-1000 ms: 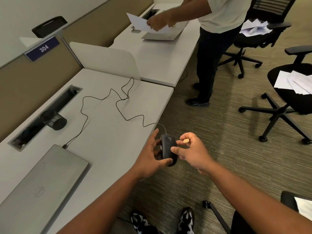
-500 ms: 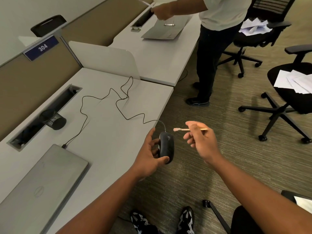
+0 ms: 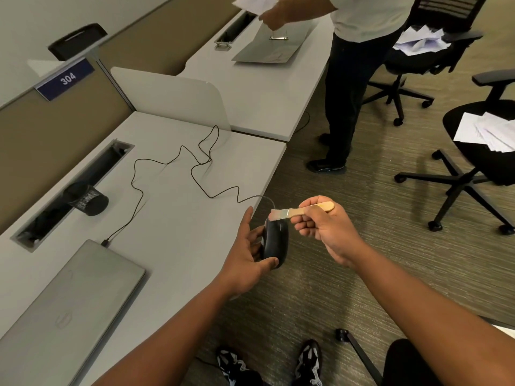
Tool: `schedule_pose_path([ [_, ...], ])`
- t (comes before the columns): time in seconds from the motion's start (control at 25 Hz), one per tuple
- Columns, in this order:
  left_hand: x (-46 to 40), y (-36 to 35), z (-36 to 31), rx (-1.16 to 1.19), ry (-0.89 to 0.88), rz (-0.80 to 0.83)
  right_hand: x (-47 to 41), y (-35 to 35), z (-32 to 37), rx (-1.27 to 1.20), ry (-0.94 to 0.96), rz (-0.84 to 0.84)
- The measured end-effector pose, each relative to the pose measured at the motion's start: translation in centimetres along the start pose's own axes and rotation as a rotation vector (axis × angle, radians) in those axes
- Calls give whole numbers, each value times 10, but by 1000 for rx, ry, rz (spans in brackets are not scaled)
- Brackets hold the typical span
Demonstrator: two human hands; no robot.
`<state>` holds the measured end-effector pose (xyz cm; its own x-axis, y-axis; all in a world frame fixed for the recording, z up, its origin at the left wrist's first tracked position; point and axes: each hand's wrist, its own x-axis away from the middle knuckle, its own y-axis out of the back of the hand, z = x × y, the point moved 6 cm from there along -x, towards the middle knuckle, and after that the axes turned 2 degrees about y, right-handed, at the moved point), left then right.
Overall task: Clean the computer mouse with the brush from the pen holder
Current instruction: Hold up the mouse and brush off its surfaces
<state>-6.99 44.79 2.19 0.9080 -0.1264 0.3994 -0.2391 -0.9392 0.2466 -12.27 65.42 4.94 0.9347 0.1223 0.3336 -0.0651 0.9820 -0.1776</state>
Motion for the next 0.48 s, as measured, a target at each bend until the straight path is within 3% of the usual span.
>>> schedule_pose_path([
  [0.32,-5,3,0,34,-10,38,-10,20,-2,225,-21,-94],
  [0.48,-8,2,2,-22,-16,67,-14,17,20,141,93,-13],
])
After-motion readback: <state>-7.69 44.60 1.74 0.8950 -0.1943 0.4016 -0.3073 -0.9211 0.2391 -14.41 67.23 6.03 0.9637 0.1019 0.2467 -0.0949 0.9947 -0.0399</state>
